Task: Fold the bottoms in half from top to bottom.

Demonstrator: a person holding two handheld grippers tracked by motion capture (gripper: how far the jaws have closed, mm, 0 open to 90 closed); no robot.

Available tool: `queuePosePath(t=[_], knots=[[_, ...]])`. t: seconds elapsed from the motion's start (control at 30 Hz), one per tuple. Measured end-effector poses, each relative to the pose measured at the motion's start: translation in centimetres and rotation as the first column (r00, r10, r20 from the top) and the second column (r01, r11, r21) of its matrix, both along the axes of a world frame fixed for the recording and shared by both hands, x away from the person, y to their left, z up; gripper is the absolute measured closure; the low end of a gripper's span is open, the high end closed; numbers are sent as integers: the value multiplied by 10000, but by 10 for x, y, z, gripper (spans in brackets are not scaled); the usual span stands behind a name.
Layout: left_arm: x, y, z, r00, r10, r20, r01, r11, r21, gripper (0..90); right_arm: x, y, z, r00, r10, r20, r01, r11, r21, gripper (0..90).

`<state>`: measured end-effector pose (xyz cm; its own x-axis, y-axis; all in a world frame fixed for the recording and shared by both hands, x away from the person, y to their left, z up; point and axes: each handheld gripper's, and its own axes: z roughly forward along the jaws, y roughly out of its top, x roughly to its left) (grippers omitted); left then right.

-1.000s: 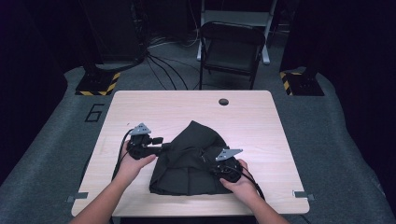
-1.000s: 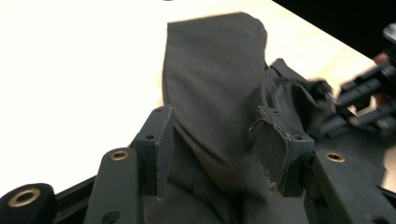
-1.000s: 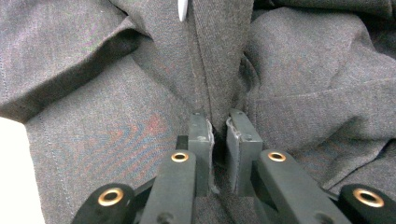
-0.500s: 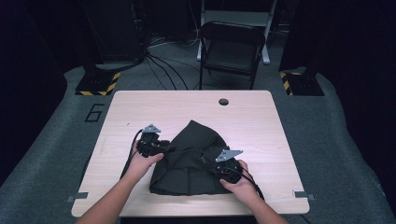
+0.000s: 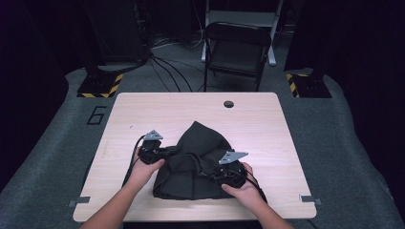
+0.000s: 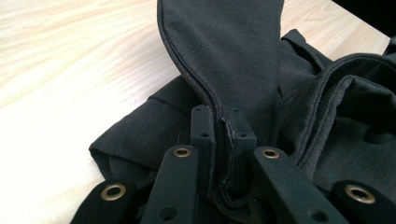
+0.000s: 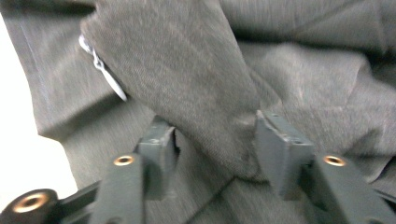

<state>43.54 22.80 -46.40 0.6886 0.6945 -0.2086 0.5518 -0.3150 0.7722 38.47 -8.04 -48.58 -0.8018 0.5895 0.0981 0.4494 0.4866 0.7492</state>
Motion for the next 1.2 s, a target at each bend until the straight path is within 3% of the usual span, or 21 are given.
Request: queuePosePath(t=[0.07, 0.1, 0.13, 0.2, 0.47, 0.57, 0.67, 0.73, 1.03, 1.2], knots=[[-2, -1, 2, 9999, 36, -124, -38, 9998, -169, 843, -3, 3, 6, 9998, -7, 219, 6, 10000, 55, 435], [-1, 1, 3, 9999, -102, 47, 102, 9999, -10, 844, -4, 5, 10, 9993, -26, 371, 24, 10000, 62, 427], [-3, -1, 3, 10000, 25, -35, -26, 9998, -189, 844, -5, 7, 13, 9987, -7, 514, 2, 9999, 104, 420], [-3, 0, 5, 10000, -44, 29, 45, 9999, -165, 845, -7, 10, 19, 9974, -45, 717, 25, 9996, 285, 413], [-6, -1, 9, 9996, -197, 218, 200, 9997, -148, 847, -9, 25, 35, 9923, 80, 1236, -141, 9987, 485, 430], [-7, 0, 11, 9995, -181, 265, 186, 9997, -176, 848, -9, 27, 39, 9922, 47, 1242, -117, 9984, 554, 470], [-8, 2, 14, 9989, -215, 422, 220, 9997, -118, 849, -10, 24, 44, 9940, 255, 1062, -320, 9977, 598, 641], [-9, 4, 18, 9982, -221, 559, 229, 9997, -121, 849, -10, 21, 46, 9930, 466, 1082, -527, 9971, 544, 699], [-19, 10, 41, 9909, -682, 1160, 679, 9977, 67, 852, -8, -4, 48, 9946, 711, 758, -756, 9954, 581, 759], [-33, 6, 41, 9836, -1224, 1326, 1190, 9923, 335, 852, -13, -9, 41, 9913, 1134, 669, -1142, 9934, 86, 762]])
